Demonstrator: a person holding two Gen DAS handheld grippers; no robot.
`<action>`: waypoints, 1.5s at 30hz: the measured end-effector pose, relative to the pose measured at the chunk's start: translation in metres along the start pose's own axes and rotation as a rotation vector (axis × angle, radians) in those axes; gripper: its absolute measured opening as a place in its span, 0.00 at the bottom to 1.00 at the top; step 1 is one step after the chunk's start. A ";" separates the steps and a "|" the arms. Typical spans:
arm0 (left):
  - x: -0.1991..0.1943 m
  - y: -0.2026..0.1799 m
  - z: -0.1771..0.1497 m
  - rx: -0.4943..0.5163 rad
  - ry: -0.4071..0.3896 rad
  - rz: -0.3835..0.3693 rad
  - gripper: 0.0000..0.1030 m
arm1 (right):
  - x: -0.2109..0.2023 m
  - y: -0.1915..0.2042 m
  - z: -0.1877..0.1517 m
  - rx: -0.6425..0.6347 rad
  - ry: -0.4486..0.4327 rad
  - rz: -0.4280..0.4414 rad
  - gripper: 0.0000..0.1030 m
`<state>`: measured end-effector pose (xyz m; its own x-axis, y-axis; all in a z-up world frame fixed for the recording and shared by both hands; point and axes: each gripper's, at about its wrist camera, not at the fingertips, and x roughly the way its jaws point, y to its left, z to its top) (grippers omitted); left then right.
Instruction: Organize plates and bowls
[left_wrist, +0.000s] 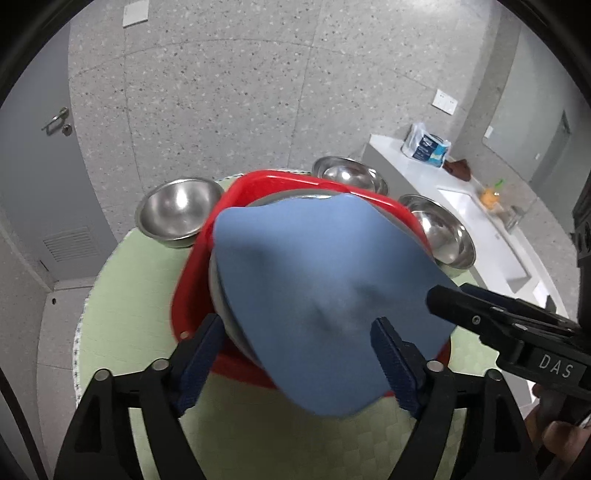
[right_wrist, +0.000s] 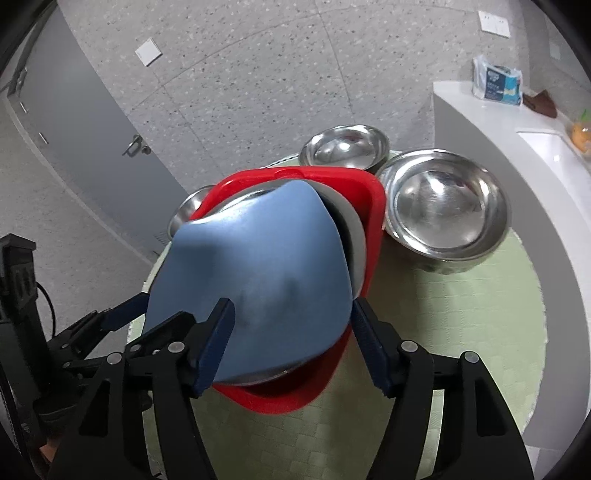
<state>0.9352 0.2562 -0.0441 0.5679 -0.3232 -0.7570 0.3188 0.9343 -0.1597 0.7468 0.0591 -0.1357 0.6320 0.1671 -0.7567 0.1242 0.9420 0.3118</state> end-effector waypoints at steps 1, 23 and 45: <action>-0.005 0.000 -0.003 0.004 -0.009 0.015 0.84 | -0.006 0.003 -0.002 -0.014 -0.013 -0.027 0.65; 0.000 -0.092 0.119 -0.002 -0.106 0.095 0.99 | -0.045 -0.059 0.136 -0.364 -0.224 -0.159 0.81; 0.261 -0.094 0.206 -0.046 0.395 0.349 0.41 | 0.196 -0.126 0.218 -0.334 0.393 0.124 0.40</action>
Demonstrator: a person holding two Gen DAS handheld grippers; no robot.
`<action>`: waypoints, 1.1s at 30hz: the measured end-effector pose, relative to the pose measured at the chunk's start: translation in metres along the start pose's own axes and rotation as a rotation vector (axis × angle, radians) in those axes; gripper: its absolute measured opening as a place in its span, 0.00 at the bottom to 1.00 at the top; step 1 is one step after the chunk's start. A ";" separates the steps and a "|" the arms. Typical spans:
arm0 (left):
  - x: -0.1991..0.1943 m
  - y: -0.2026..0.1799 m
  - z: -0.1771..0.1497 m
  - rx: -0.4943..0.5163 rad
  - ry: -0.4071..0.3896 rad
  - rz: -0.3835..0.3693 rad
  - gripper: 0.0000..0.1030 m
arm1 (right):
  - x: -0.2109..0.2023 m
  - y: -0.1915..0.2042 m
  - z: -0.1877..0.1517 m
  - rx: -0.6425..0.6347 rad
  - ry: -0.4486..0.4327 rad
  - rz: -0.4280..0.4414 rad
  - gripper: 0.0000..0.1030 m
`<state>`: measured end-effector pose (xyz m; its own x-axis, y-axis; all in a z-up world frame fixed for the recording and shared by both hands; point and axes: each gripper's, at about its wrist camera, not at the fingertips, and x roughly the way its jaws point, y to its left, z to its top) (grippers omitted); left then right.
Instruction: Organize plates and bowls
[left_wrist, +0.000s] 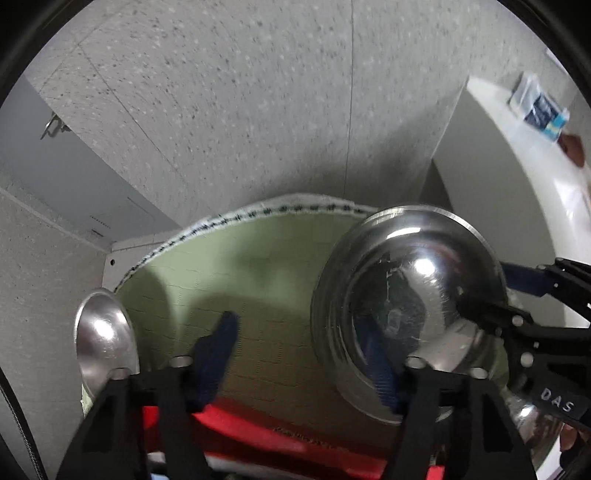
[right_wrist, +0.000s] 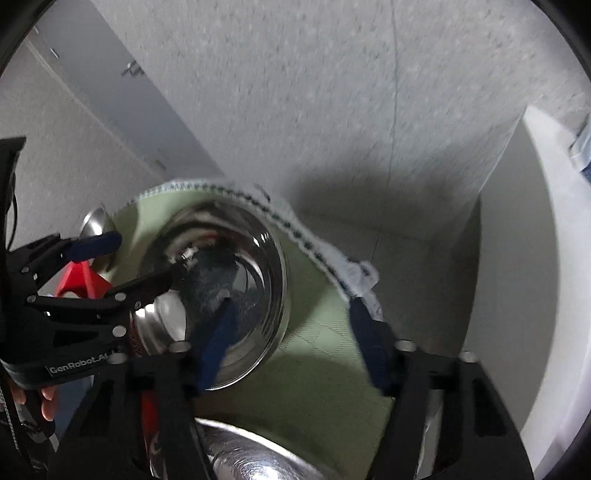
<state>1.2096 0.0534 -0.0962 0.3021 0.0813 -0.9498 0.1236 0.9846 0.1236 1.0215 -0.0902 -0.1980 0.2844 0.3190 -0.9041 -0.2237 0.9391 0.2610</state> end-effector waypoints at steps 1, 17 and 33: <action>0.005 -0.001 -0.003 0.000 0.012 -0.012 0.34 | 0.005 -0.001 -0.001 -0.001 0.015 0.015 0.32; -0.047 -0.024 0.000 -0.033 -0.195 -0.142 0.09 | -0.091 0.008 -0.003 0.004 -0.211 0.056 0.16; -0.103 -0.070 -0.097 0.094 -0.183 -0.175 0.09 | -0.138 -0.007 -0.085 0.009 -0.182 0.049 0.16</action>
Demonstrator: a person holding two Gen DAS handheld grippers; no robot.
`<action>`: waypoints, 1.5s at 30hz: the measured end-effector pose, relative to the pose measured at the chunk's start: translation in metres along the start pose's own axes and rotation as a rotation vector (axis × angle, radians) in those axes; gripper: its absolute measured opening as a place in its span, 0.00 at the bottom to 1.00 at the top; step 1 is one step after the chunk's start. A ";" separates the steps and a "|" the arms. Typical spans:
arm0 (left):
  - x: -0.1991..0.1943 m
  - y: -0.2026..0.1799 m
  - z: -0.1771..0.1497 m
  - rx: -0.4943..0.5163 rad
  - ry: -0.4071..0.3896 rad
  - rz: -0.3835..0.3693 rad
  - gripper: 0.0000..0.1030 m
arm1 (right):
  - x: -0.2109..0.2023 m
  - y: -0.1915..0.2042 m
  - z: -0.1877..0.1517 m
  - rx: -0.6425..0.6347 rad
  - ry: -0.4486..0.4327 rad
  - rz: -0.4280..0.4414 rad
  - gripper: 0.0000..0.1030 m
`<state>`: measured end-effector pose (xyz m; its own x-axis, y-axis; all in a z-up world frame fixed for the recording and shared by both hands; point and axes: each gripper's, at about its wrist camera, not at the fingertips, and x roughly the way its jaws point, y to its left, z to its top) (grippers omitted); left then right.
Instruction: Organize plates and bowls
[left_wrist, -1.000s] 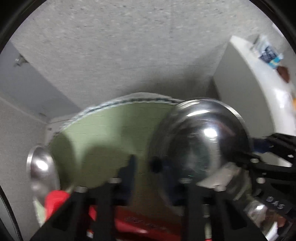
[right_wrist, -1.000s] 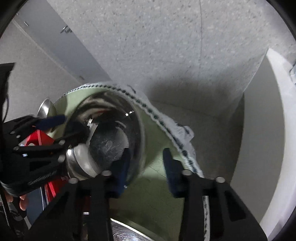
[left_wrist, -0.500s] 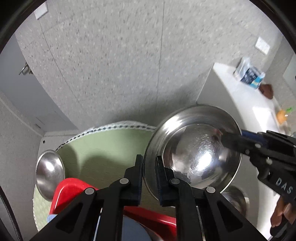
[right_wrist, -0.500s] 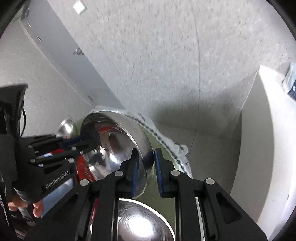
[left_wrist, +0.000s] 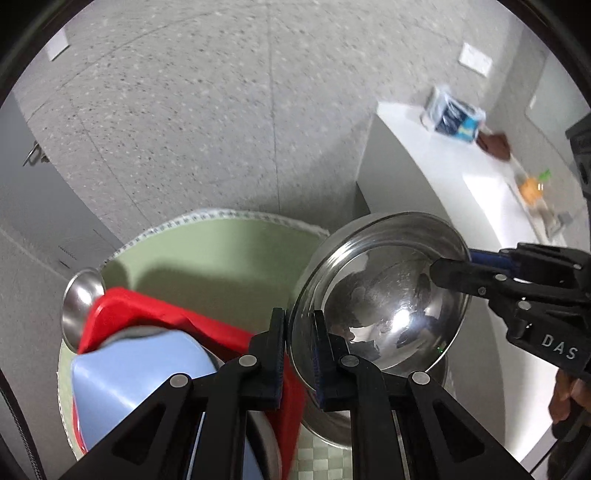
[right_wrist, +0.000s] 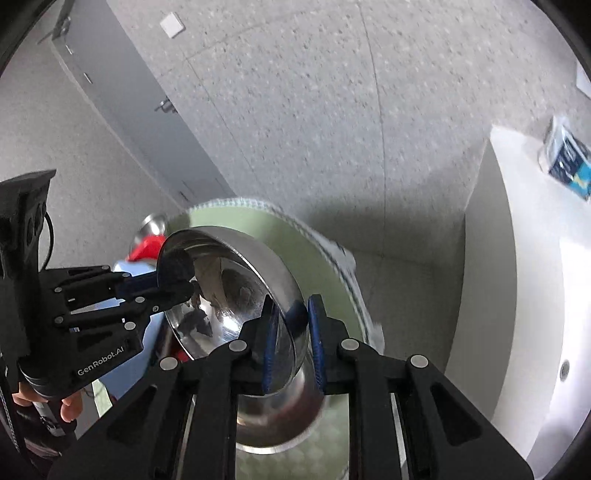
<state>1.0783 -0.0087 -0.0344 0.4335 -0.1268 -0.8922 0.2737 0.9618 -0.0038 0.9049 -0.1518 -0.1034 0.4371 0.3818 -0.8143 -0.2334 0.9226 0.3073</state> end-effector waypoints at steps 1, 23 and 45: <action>0.002 -0.004 -0.002 0.010 0.011 0.004 0.09 | 0.000 -0.002 -0.004 0.005 0.005 -0.002 0.16; 0.051 -0.048 -0.013 0.059 0.040 0.045 0.28 | 0.024 0.009 -0.052 -0.032 0.022 -0.134 0.18; -0.089 0.103 -0.072 -0.129 -0.313 0.000 0.93 | -0.028 0.112 -0.006 -0.063 -0.165 -0.142 0.67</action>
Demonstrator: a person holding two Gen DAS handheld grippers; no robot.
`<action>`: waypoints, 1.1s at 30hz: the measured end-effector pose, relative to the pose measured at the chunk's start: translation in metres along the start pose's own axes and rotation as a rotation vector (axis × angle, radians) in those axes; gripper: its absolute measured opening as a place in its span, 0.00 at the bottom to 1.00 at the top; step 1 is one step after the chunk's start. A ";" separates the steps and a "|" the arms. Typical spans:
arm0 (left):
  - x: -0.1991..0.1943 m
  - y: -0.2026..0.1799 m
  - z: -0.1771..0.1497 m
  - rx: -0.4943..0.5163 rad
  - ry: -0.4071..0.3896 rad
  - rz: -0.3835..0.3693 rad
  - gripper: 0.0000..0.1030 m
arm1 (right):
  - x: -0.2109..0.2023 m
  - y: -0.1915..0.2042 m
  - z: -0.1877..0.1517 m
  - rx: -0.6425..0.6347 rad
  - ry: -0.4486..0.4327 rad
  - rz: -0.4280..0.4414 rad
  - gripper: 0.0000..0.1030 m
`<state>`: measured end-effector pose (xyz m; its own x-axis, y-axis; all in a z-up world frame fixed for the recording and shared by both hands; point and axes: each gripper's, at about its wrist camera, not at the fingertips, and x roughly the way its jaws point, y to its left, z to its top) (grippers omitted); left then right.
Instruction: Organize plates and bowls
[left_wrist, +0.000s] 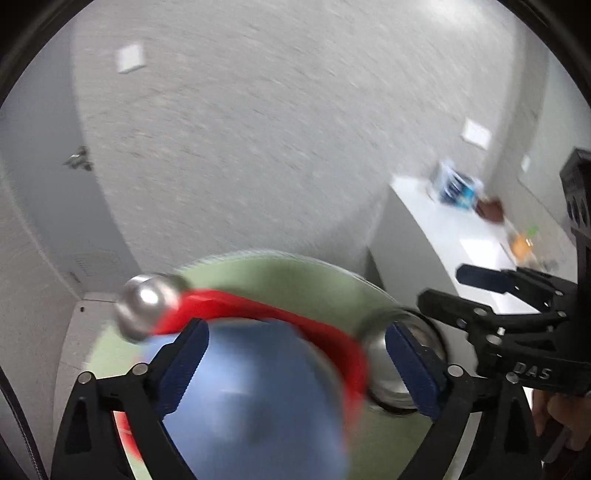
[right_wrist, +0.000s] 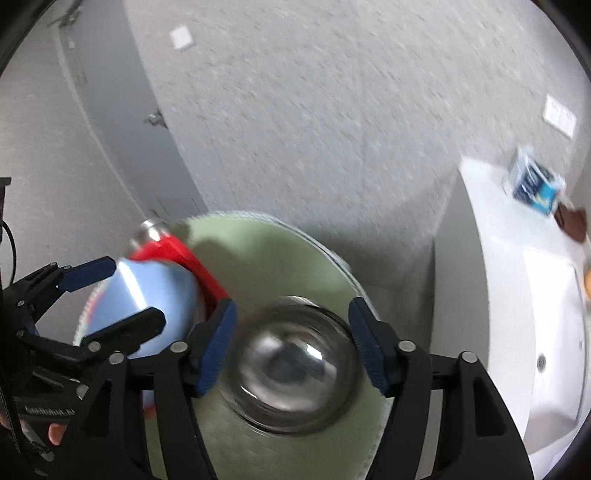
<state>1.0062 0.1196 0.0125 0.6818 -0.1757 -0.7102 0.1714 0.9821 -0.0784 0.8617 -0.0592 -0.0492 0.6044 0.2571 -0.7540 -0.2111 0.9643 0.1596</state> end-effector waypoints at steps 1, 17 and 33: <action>-0.005 0.017 -0.001 -0.013 -0.010 0.022 0.93 | 0.004 0.017 0.010 -0.014 0.000 0.022 0.67; 0.048 0.252 -0.017 -0.272 0.132 0.167 0.92 | 0.178 0.189 0.094 -0.163 0.233 0.095 0.69; 0.195 0.296 0.004 -0.320 0.331 0.015 0.25 | 0.289 0.177 0.090 -0.138 0.521 0.082 0.31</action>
<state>1.1928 0.3754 -0.1467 0.4100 -0.1811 -0.8939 -0.1002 0.9652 -0.2415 1.0681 0.1916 -0.1813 0.1287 0.2320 -0.9642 -0.3612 0.9164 0.1723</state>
